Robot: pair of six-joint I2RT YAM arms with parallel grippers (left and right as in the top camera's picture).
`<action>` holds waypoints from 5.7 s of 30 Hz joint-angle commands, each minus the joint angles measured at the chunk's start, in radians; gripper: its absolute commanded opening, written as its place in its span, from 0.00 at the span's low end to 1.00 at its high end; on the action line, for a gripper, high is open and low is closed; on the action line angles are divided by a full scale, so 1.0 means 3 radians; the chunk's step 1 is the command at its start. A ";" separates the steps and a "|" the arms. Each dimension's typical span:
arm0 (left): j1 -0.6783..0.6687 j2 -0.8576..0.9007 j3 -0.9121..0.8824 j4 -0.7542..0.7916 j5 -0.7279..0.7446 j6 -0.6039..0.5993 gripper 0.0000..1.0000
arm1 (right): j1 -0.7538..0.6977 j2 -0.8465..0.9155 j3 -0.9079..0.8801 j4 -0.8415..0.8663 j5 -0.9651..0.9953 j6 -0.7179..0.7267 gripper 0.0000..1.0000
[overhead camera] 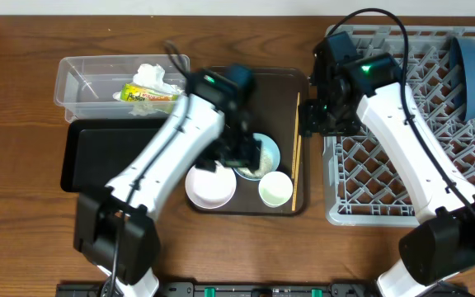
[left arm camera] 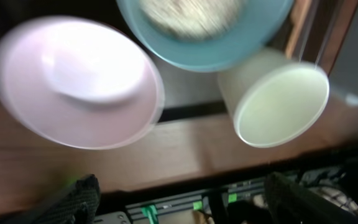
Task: Sort waste into correct bins and load items into the dishwasher rack
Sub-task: 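Reach the left gripper to the white cup and grasp it, then lift the white cup and hand it from left to right gripper, then place the white cup upside down in the rack with the right gripper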
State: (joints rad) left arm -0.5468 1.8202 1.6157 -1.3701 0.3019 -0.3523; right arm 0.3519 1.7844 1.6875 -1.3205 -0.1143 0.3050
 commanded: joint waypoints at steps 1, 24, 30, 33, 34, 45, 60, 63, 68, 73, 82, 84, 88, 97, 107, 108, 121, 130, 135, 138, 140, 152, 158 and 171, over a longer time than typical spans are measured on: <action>-0.0276 -0.0022 -0.0075 0.0069 0.0015 -0.0242 0.87 | -0.0146 -0.0104 -0.0006 -0.0024 0.0043 -0.0092 0.63; -0.0704 -0.0022 -0.0721 0.1002 -0.0207 -0.0219 0.68 | -0.0322 -0.0104 -0.0006 -0.0038 0.0043 -0.0259 0.63; -0.0703 -0.0020 -0.0748 0.1147 -0.0210 -0.0290 0.55 | -0.0320 -0.0104 -0.0006 -0.0048 0.0043 -0.0259 0.63; -0.0704 -0.0020 -0.0748 0.1180 -0.0211 -0.0329 0.53 | -0.0320 -0.0104 -0.0006 -0.0062 0.0043 -0.0259 0.63; -0.0704 -0.0020 -0.0749 0.1186 -0.0214 -0.0328 0.52 | -0.0322 -0.0104 -0.0006 -0.0064 0.0043 -0.0259 0.63; -0.0703 0.0018 -0.0855 0.1335 -0.0374 -0.0615 0.42 | -0.0320 -0.0104 -0.0006 -0.0067 0.0043 -0.0259 0.63; -0.0703 0.0018 -0.0885 0.1385 -0.0374 -0.0675 0.06 | -0.0322 -0.0104 -0.0006 -0.0079 0.0038 -0.0259 0.63; -0.0657 0.0009 -0.0881 0.1390 -0.0371 -0.0636 0.06 | -0.0322 -0.0108 -0.0005 -0.0011 -0.0071 -0.0263 0.63; -0.0323 -0.0107 -0.0788 0.1219 -0.0134 -0.0514 0.06 | -0.0354 -0.0111 0.0066 0.0122 -0.0493 -0.0439 0.63; 0.0362 -0.0417 -0.0771 0.1190 0.0847 -0.0093 0.06 | -0.0623 -0.0161 0.0098 0.0295 -0.1507 -0.0767 0.67; 0.1417 -0.0765 -0.0771 0.1871 0.3241 0.0135 0.06 | -0.1029 -0.0155 0.0084 0.0769 -0.3592 -0.1690 0.71; 0.1503 -0.0779 -0.0771 0.2124 0.3674 0.0086 0.06 | -0.1017 -0.0150 0.0084 0.0767 -0.3992 -0.1985 0.75; 0.1579 -0.0781 -0.0771 0.2499 0.4125 -0.0121 0.06 | -0.1017 -0.0150 0.0083 0.0718 -0.4546 -0.2520 0.79; 0.1582 -0.0781 -0.0772 0.2707 0.4204 -0.0177 0.06 | -0.0890 -0.0150 0.0081 0.0727 -0.4817 -0.3019 0.94; 0.1572 -0.0781 -0.0772 0.2729 0.4204 -0.0177 0.06 | -0.0519 -0.0150 0.0081 0.0968 -0.4814 -0.3103 0.95; 0.1572 -0.0781 -0.0772 0.2729 0.4204 -0.0178 0.06 | -0.0493 -0.0150 0.0081 0.0988 -0.4814 -0.3103 0.93; 0.1572 -0.0781 -0.0772 0.2729 0.4205 -0.0178 0.06 | -0.0256 -0.0121 0.0081 0.1180 -0.4768 -0.3103 0.70; 0.1572 -0.0781 -0.0772 0.2729 0.4205 -0.0177 0.06 | -0.0177 -0.0093 0.0081 0.1223 -0.4702 -0.3091 0.75; 0.1572 -0.0781 -0.0772 0.2730 0.4204 -0.0175 0.06 | -0.0168 -0.0093 0.0081 0.1216 -0.4682 -0.3089 0.57; 0.1572 -0.0781 -0.0772 0.2730 0.4203 -0.0174 0.06 | -0.0169 -0.0093 0.0081 0.1217 -0.4681 -0.3089 0.51; 0.1572 -0.0781 -0.0772 0.2730 0.4203 -0.0175 0.11 | -0.0187 -0.0093 0.0081 0.1216 -0.4681 -0.3087 0.49; 0.1573 -0.0781 -0.0772 0.2729 0.4135 -0.0174 0.30 | -0.0702 -0.0093 0.0081 0.1209 -0.4491 -0.2702 0.47; 0.1573 -0.0781 -0.0772 0.2726 0.3755 -0.0178 0.30 | -0.1123 -0.0095 0.0081 0.1212 -0.3461 -0.1890 0.45; 0.1572 -0.0781 -0.0779 0.2068 0.1420 -0.0173 0.36 | -0.1408 -0.0621 0.0094 0.0285 -0.1062 -0.0753 0.44</action>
State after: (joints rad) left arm -0.0738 1.6005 1.3666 -0.7193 1.0187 -0.4141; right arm -0.0708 1.6905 1.6947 -1.1950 -0.6586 -0.0219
